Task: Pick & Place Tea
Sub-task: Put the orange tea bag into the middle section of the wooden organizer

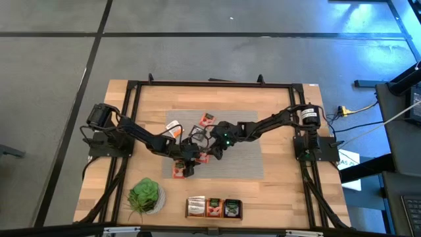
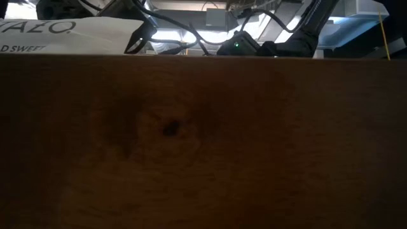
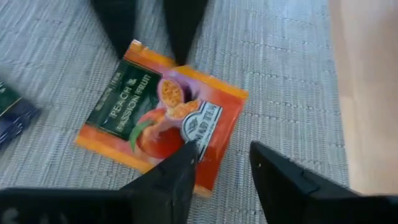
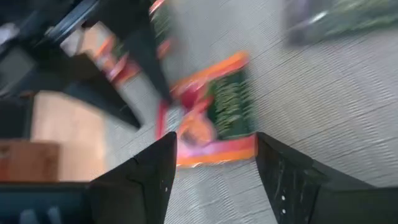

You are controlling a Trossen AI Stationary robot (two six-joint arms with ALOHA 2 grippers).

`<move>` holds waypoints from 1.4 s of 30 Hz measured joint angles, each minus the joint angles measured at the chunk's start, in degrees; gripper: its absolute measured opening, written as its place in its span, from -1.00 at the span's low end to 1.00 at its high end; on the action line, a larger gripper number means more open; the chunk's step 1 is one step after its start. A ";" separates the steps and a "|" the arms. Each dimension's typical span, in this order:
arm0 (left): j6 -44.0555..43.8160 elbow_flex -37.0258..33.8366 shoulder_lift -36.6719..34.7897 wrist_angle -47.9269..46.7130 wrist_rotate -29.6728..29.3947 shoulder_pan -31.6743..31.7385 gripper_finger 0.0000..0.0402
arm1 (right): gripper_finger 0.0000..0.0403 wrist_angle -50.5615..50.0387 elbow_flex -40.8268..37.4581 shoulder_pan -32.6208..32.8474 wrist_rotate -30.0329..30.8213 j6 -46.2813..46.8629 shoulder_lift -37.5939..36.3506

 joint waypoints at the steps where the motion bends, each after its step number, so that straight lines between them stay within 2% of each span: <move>1: -0.01 0.00 0.00 -0.01 -0.40 -0.02 -0.27 | 0.06 -0.06 -0.02 0.10 -0.78 0.47 -0.04; 6: -0.20 0.00 -0.02 -0.02 -2.62 0.00 -0.28 | -0.07 -0.63 -0.06 0.07 -1.49 2.66 -0.06; 19: -1.07 0.00 -0.04 0.22 -3.06 0.02 -0.28 | -0.53 -1.96 -0.06 -0.75 -0.08 2.57 -0.09; 30: -1.05 0.00 -0.04 0.31 -3.44 -0.33 -0.28 | -0.96 -1.92 -0.09 -0.75 1.76 -1.96 -0.09; 37: -1.05 -0.06 -1.22 -0.37 -3.03 -0.92 -0.27 | -0.97 -1.80 -0.09 -0.73 2.23 -4.90 -0.59; 42: -0.07 0.05 -5.75 -0.49 -2.87 -1.37 -0.27 | -0.98 -1.94 -0.10 -1.19 2.48 -6.52 -2.84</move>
